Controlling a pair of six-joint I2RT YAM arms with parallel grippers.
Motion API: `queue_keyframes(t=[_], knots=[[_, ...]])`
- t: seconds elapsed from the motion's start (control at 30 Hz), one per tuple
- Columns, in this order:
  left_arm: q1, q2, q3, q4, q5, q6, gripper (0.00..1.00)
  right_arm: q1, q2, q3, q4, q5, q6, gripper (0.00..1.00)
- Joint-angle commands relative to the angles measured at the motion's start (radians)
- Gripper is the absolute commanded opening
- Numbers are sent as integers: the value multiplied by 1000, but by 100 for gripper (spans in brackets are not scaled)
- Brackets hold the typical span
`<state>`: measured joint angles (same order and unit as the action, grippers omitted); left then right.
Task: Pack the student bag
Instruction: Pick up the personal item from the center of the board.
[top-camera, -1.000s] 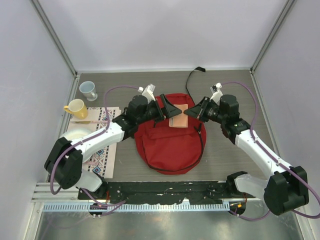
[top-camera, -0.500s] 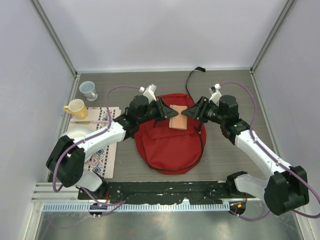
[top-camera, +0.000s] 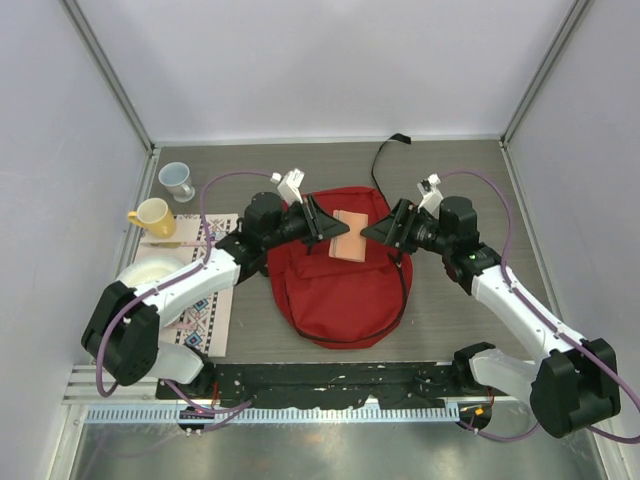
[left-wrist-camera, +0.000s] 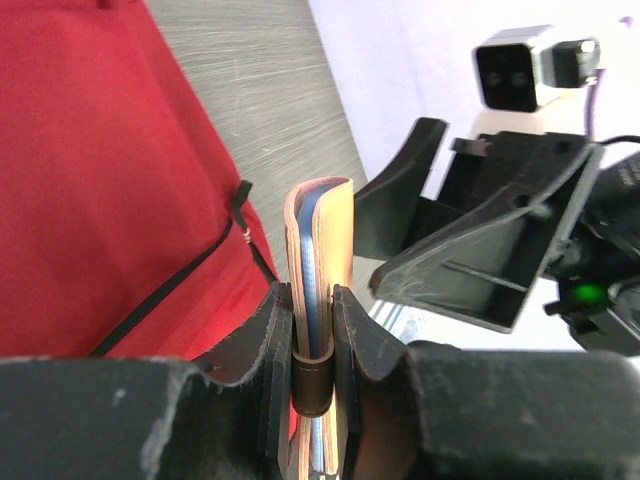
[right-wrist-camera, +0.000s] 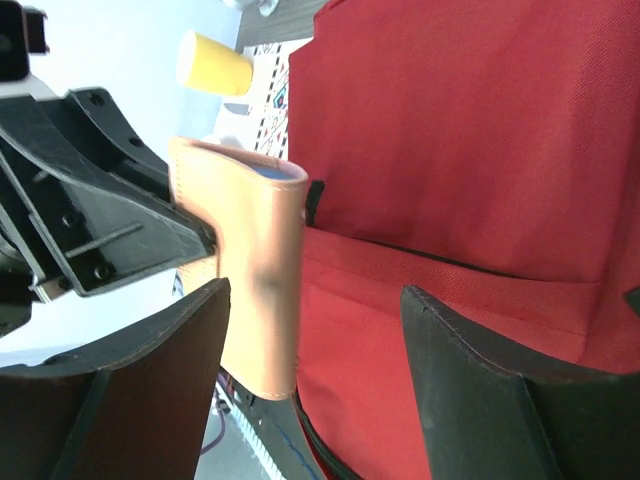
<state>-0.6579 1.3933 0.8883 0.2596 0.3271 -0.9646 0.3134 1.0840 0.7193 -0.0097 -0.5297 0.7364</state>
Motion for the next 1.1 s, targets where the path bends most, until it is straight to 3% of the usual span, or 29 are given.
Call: queue_keyframes(t=[0.0, 0.23, 0.4, 0.67, 0.77, 0.8, 0.9, 1.07], knots=[[23, -39, -9, 180, 159, 24, 5, 7, -12, -8, 105, -113, -9, 74], [30, 16, 14, 291, 305, -5, 3, 6, -16, -29, 217, -245, 26, 72], [30, 52, 14, 371, 349, -43, 0, 6, -21, -53, 309, -294, 78, 53], [30, 30, 11, 308, 322, 1, 1, 6, -41, -72, 367, -325, 115, 20], [30, 23, 20, 256, 302, 33, 21, 6, -44, -69, 370, -326, 118, 11], [30, 16, 21, 216, 279, 44, 37, 6, -45, -70, 367, -323, 118, 9], [30, -3, 32, 124, 228, 99, 62, 6, -55, -70, 315, -287, 98, 5], [30, -65, 69, -148, 55, 231, 75, 6, -113, -35, 104, -58, -37, 1]])
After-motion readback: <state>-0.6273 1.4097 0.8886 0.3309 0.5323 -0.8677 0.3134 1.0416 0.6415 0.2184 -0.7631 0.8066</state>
